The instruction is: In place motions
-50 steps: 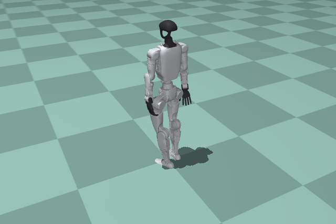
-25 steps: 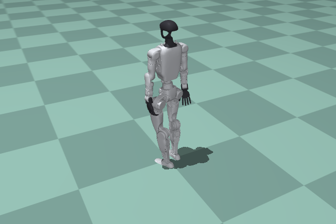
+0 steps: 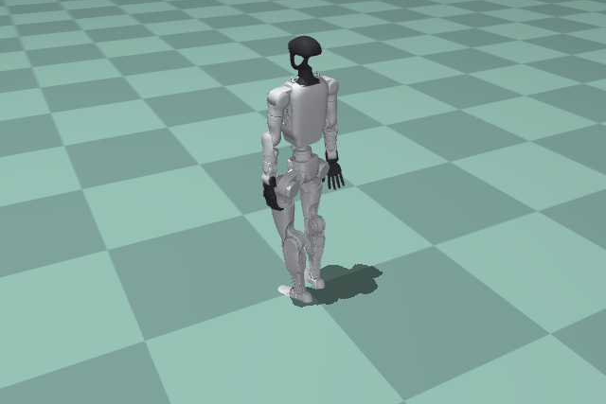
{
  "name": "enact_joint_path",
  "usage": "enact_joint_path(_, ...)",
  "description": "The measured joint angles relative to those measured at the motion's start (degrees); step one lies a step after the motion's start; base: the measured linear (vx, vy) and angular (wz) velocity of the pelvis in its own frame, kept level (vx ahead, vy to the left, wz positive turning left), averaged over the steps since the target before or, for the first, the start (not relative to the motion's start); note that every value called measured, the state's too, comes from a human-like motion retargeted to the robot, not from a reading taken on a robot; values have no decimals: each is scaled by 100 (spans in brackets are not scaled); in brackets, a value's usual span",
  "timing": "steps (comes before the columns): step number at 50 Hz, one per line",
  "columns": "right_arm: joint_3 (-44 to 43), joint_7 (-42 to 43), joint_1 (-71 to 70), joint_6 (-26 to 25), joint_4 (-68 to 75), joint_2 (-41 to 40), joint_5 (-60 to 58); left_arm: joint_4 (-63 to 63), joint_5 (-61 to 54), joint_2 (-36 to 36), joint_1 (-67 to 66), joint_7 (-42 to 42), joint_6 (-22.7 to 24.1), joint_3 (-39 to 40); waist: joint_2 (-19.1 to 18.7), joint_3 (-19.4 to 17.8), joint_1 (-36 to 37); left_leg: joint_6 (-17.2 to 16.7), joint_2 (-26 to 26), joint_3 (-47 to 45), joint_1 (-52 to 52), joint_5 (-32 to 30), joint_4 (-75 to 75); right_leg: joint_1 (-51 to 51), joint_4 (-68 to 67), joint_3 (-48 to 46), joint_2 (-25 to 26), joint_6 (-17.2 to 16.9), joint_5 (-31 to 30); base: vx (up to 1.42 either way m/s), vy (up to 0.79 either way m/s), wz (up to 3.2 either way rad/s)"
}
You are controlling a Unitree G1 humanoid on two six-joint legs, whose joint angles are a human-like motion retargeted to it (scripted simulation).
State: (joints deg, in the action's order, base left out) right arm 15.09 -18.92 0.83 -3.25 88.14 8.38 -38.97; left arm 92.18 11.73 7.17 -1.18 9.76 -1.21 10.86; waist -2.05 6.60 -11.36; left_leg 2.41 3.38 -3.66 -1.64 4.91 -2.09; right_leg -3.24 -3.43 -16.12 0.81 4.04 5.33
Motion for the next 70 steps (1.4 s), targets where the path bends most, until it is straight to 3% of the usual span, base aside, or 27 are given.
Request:
enact_joint_path(12,38,-23,-27,30,-61,-16,-17,-21,-22,25,-4,-248,33,13,34,-67,-208,-5,29,253,-24,-57,-20,-3,-6,-250,-47,4,-21,-1,-2,16)
enact_joint_path(37,37,24,-11,4,-36,21,11,-137,330,235,-22,446,40,-162,1,-35,142,-31,-111,-414,-10,49,-19,-48,20,392,115,22,-27,-1,0,-21)
enact_joint_path(51,47,51,-38,7,-88,10,-52,-100,207,232,-65,422,369,-144,-26,-74,47,-37,-124,-407,-30,49,11,-122,12,371,133,31,-64,0,0,0)
enact_joint_path(62,3,50,-44,14,-96,16,-12,-72,-313,-52,-19,361,31,483,-8,-146,188,5,-113,-571,-55,53,-23,-145,10,551,185,45,-80,-1,1,-10)
enact_joint_path(70,-32,46,-35,8,-99,46,22,-98,-185,-85,-10,342,-44,301,-23,-154,11,-68,-119,-411,2,105,-35,-116,39,417,135,45,-51,0,1,10)
